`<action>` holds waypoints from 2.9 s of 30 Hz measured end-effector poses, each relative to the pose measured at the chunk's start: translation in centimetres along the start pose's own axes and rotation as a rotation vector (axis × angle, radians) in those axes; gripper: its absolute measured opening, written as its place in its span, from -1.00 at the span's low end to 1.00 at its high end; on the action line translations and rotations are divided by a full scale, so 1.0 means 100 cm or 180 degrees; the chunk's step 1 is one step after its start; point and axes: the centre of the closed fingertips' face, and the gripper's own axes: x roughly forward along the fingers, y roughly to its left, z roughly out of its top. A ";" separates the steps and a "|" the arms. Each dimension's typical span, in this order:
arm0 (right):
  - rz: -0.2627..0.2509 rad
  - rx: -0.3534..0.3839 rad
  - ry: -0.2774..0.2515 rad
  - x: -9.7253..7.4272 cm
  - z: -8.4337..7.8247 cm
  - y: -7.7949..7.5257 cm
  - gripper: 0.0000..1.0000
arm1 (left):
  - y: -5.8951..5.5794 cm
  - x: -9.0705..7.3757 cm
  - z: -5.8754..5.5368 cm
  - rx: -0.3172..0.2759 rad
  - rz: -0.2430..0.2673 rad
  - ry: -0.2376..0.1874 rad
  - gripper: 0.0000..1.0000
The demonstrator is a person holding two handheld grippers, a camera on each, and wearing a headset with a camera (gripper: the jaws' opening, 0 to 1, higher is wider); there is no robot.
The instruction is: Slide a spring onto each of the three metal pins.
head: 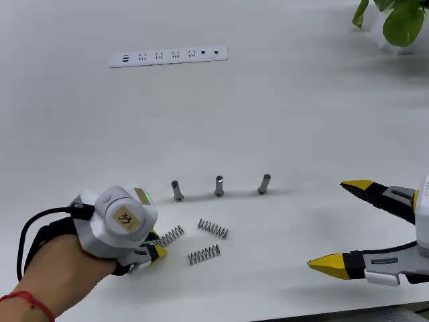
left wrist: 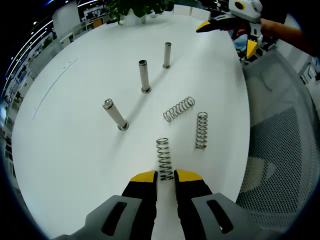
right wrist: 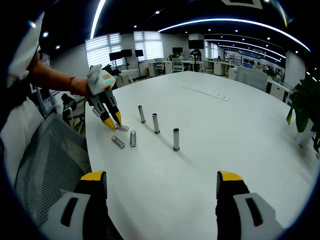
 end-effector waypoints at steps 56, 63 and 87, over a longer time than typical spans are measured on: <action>0.0502 0.0578 -0.0761 0.024 0.121 0.069 0.30 | -0.021 -0.074 0.076 -0.0406 -0.0057 -0.1450 -0.80; 0.0642 0.1245 -0.1010 0.041 0.142 0.083 -0.07 | -0.031 -0.090 0.105 -0.0446 -0.0129 -0.1849 -0.80; 0.0772 0.1946 -0.1390 0.042 0.171 0.074 -0.73 | -0.046 -0.110 0.145 -0.0632 -0.0385 -0.2484 -0.80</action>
